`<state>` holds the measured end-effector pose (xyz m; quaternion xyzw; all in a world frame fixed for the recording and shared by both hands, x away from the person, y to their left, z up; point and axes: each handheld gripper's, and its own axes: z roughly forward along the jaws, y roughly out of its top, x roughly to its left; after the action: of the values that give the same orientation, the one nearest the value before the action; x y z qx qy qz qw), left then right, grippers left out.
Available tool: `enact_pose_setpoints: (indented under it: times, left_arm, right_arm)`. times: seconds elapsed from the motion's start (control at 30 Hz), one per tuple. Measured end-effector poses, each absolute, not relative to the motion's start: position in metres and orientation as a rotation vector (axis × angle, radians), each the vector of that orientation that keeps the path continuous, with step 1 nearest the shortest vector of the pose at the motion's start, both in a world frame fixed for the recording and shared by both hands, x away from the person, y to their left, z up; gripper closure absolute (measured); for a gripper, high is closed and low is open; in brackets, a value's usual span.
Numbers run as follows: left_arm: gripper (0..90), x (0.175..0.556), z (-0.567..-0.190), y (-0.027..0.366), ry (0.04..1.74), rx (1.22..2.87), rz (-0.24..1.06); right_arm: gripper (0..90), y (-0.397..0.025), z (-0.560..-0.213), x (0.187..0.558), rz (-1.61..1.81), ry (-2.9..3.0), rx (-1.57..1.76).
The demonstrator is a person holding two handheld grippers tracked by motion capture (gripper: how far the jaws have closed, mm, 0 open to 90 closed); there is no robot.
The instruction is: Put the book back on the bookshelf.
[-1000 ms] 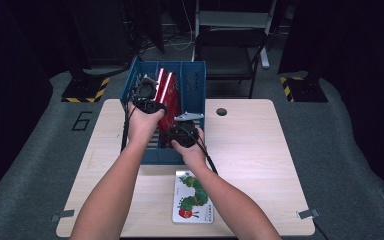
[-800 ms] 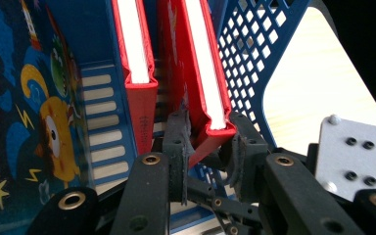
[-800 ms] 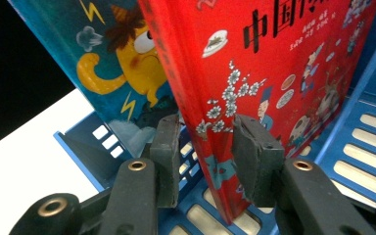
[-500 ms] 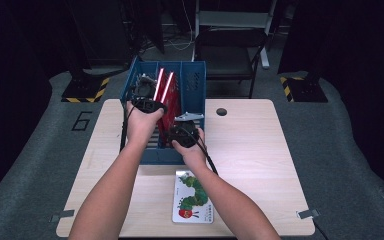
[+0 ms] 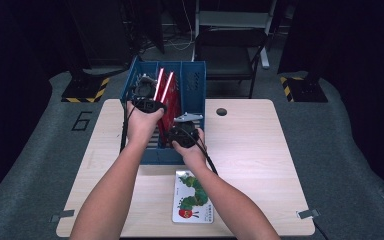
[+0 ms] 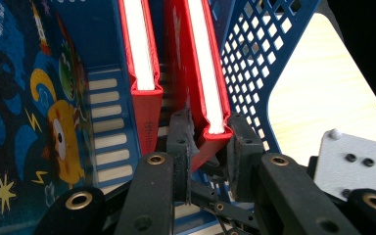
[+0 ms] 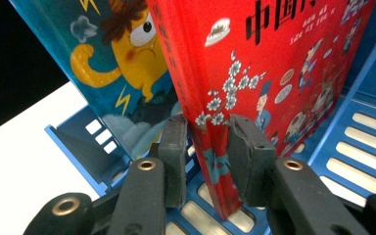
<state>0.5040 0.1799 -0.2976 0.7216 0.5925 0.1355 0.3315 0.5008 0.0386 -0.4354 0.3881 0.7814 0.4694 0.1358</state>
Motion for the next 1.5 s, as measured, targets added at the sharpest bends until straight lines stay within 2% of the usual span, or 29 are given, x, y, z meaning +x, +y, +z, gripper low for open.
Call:
enact_pose_setpoints:
  times: [0.77, 1.5]
  left_arm:
    - [79.0, 0.509, -0.292, 0.178, 1.63, 1.889, 0.361]
    - [77.8, 0.516, -0.283, 0.175, 1.648, 1.885, 0.387]
  right_arm:
    - [70.7, 0.035, -0.436, 0.506, 1.341, 2.282, 1.14]
    - [73.2, 0.038, -0.429, 0.52, 1.38, 2.314, 1.157]
